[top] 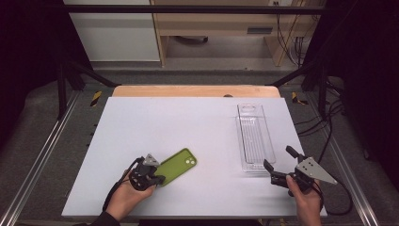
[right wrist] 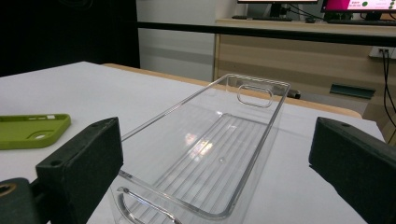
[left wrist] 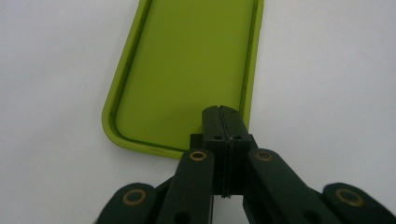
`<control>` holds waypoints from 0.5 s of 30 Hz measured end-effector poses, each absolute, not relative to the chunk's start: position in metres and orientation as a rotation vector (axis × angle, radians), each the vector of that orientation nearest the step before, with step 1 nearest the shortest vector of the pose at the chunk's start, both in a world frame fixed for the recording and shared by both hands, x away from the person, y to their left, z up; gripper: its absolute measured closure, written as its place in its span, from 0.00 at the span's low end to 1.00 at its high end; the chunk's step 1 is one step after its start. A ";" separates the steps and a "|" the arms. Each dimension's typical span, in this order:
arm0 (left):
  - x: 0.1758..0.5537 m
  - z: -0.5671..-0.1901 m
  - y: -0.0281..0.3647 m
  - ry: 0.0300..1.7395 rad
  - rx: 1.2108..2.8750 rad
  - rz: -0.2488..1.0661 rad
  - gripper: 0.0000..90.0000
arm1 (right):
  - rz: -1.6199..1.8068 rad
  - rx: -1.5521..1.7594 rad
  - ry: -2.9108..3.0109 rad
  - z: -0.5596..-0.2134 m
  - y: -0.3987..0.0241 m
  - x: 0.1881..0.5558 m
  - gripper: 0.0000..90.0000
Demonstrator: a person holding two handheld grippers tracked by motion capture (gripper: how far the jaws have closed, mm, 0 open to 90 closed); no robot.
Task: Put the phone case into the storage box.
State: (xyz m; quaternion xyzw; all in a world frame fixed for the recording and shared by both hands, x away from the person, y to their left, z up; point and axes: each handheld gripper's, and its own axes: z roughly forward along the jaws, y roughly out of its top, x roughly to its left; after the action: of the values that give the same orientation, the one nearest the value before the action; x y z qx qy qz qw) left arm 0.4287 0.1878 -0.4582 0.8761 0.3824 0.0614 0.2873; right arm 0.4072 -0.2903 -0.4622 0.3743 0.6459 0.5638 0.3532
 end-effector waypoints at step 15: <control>0.405 -0.456 0.209 1.006 2.385 0.148 1.00 | 1.452 0.974 1.675 -0.463 -0.290 0.407 0.03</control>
State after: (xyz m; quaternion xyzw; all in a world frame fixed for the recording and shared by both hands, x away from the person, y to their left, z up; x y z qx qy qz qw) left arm 0.4047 0.2094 -0.4560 0.8854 0.3736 0.0550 0.2710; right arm 0.4066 -0.2899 -0.4628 0.3763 0.6475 0.5613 0.3524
